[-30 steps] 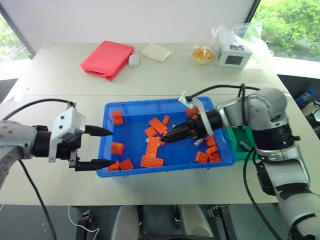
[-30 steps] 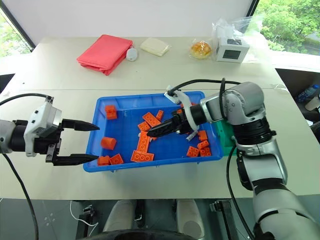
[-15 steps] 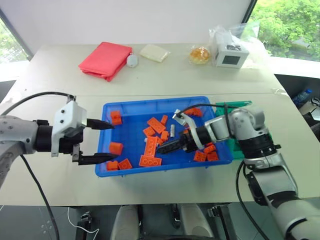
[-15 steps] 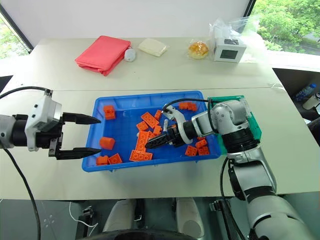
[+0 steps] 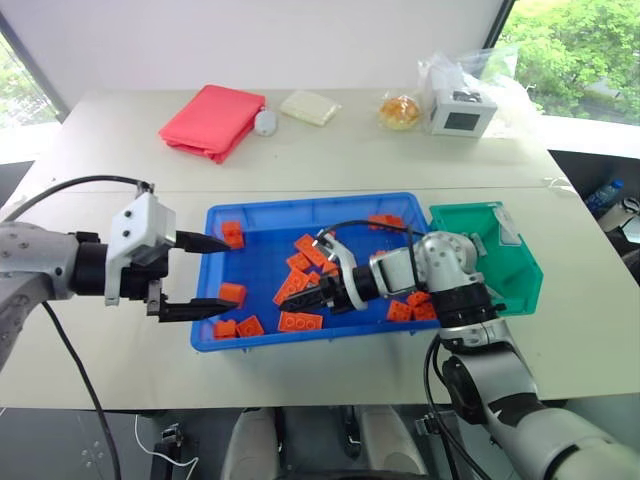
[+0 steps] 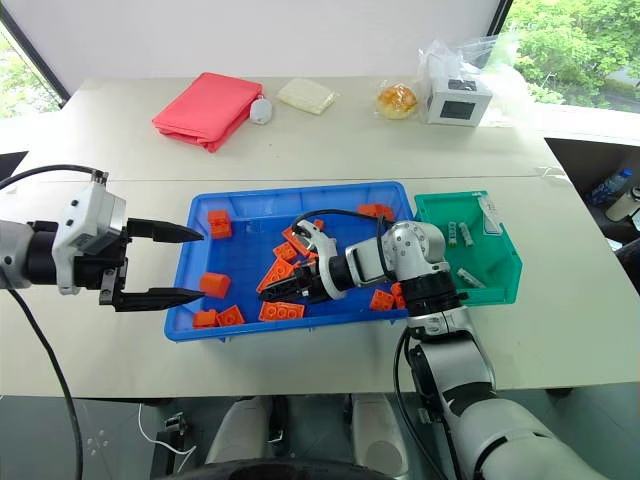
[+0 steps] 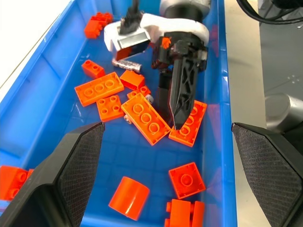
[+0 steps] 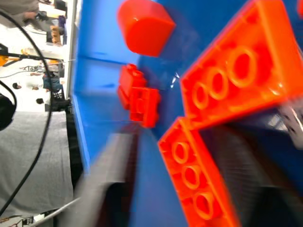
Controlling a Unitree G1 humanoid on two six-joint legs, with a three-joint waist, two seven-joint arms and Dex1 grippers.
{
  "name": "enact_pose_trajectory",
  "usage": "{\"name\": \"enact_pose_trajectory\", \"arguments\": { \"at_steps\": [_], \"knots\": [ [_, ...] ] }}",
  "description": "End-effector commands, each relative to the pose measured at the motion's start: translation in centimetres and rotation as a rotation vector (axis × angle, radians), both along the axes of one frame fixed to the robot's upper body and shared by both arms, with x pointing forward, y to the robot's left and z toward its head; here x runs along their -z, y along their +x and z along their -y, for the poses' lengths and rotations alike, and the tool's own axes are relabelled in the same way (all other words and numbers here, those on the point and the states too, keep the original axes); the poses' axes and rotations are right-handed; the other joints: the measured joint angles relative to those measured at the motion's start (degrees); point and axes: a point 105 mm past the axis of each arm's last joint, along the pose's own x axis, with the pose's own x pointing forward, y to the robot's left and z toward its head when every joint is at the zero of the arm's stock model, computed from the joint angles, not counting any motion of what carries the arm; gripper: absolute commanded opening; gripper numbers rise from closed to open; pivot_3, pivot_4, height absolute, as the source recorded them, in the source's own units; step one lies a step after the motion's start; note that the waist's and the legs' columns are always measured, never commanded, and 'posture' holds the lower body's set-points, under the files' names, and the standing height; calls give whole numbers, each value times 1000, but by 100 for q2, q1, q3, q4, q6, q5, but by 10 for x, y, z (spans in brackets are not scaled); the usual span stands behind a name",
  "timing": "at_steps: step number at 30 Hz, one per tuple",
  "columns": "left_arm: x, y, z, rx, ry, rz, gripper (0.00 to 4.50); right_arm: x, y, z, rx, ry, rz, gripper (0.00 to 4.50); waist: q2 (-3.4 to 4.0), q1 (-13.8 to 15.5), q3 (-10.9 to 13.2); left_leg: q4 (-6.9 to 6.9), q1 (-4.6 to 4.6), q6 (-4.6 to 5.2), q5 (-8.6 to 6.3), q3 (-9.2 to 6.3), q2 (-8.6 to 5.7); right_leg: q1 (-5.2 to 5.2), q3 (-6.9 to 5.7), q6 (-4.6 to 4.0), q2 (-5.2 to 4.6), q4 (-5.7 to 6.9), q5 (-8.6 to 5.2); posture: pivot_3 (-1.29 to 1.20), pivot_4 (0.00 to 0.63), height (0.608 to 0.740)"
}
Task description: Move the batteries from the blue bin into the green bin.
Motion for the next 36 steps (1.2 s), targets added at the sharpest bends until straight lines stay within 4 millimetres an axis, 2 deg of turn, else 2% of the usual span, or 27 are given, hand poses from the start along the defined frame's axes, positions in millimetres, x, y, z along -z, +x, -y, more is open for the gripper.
{"name": "enact_pose_trajectory", "arguments": {
  "at_steps": [1,2,7,17,24,27,32,36],
  "knots": [
    [-8,2,0,1,8,40,4500,-12,2,1,-7,19,42,490,0,0,0,0,0,0,0,0,0,0,0,-1,0,0,-1,0,150,736],
    [-7,3,0,1,6,41,4500,-13,3,1,-5,19,49,50,0,0,0,0,0,0,0,0,0,0,0,-1,0,0,-1,0,150,736],
    [-7,3,4,10,-4,50,4500,-21,11,-9,11,39,71,50,0,-9,0,0,1,0,0,-1,0,-1,0,0,2,1,0,0,150,736],
    [-6,6,4,8,-3,65,4500,-17,20,-24,50,19,103,50,0,-3,0,0,-1,0,0,-3,0,-1,-1,-1,0,1,-1,0,150,736],
    [-6,7,5,14,-2,66,4500,-28,14,-39,1,51,131,50,0,-11,0,0,-2,0,0,-5,1,-4,-3,1,2,4,0,0,150,736],
    [-6,8,4,12,0,69,4500,-42,14,-45,-25,80,189,50,0,-8,0,0,-2,0,0,-4,1,-3,-3,-1,1,3,-1,0,150,736],
    [-7,9,4,13,-3,74,4500,-58,31,-61,-4,96,313,50,1,-27,1,0,-2,0,0,-5,1,-4,-3,-1,2,4,-1,0,150,736],
    [-7,11,6,14,-6,80,4500,-60,40,-61,-89,-4,555,50,1,-54,1,-3,-2,0,0,-6,1,-4,-5,0,2,3,-2,0,150,736]
  ]
}}
